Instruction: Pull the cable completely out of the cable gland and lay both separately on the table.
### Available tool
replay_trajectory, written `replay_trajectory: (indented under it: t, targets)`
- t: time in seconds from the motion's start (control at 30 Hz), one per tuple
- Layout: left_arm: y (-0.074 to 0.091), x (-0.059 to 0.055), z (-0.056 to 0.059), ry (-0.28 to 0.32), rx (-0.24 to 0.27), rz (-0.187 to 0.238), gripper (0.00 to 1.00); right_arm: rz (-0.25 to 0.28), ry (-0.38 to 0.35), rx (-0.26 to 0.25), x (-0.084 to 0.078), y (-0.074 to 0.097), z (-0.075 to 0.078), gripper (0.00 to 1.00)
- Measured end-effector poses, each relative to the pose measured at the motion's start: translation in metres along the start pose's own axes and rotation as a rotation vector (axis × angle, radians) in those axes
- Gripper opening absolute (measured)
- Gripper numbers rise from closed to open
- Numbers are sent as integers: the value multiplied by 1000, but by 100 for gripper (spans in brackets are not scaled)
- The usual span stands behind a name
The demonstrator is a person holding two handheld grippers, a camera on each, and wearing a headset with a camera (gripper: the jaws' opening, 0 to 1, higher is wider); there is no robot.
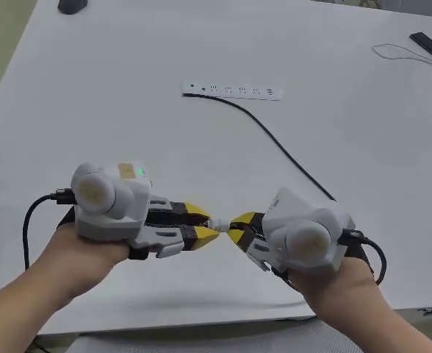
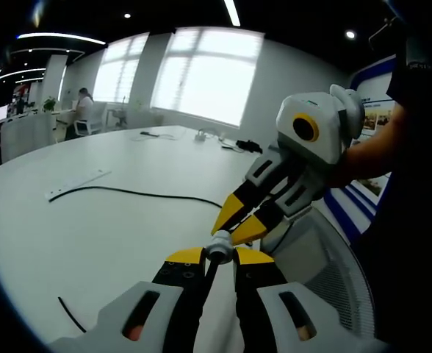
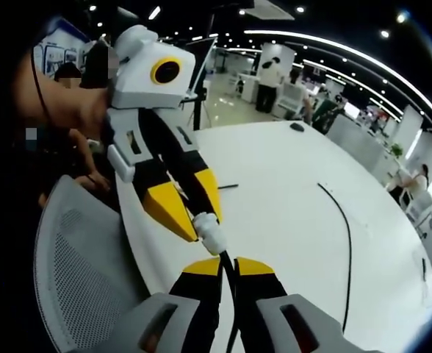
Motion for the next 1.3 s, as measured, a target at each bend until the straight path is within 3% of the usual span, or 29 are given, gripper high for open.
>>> replay_trajectory:
  t: [0.57,0.97,1.3]
  targets:
    - [1,1,-2,15,24,6,15,-17,-162,6,-20,-8,13,0]
    - [5,1,-4,34,34,24,15,-68,-382,26,-56,-20,32,0]
    - [4,-2,1,34,33,15,15,-77,-503,54,-74,-33,35,0]
Point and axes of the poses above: the centre of the closed fingertips' face, and the gripper's own axes: y roughly backward along the fingers, z roughly to its right, x roughly out of its top, the point moved 7 cm from there along y, roughly backward along the fingers, and after that the axes turned 15 degrees about -z, right-handed, at the moved point
